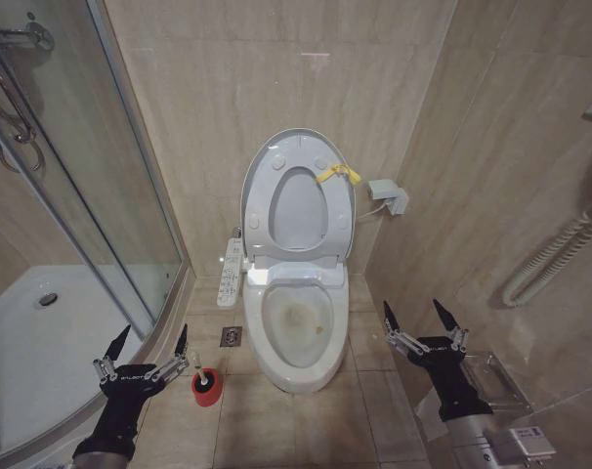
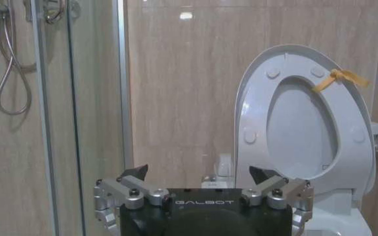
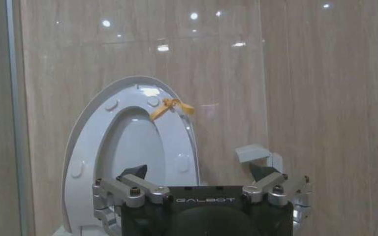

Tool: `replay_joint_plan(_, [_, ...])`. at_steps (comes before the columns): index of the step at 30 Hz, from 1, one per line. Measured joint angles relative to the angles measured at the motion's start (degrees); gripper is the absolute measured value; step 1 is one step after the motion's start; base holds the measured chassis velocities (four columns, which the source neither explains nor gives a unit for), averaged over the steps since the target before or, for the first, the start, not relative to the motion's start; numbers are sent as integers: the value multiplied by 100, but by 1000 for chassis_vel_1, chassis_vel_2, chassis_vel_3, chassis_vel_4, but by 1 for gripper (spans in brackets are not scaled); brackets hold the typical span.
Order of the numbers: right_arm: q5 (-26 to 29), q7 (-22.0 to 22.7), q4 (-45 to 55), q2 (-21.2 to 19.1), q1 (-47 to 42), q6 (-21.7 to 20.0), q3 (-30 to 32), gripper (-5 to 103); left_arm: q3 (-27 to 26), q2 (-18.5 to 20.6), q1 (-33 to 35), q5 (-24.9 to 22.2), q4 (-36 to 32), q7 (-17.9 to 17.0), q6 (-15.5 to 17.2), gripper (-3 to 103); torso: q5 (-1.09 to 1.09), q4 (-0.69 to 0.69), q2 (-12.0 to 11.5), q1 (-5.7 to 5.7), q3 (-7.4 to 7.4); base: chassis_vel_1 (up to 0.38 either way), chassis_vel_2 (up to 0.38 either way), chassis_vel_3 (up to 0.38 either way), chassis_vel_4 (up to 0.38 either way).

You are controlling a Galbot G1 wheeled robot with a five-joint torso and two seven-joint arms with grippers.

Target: Open the toilet lid, clean the toilet bowl with a toilet brush, close the toilet lid, and flush.

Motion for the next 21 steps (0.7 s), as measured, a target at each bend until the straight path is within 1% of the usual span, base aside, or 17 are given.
replay_joint_plan(2, [-2,106,-19,21,12,9,-39,100,0,0,0,0,0,0,0,100,0,0,0,0,0,0,0,0,0])
replay_joint_plan(5, [-2,141,-30,25,19,13,-51,100,0,0,0,0,0,0,0,100,0,0,0,0,0,0,0,0,0])
replay_joint_plan(21, [-2,154,-47,22,28,17,-55,100,0,0,0,0,0,0,0,100,0,0,0,0,0,0,0,0,0])
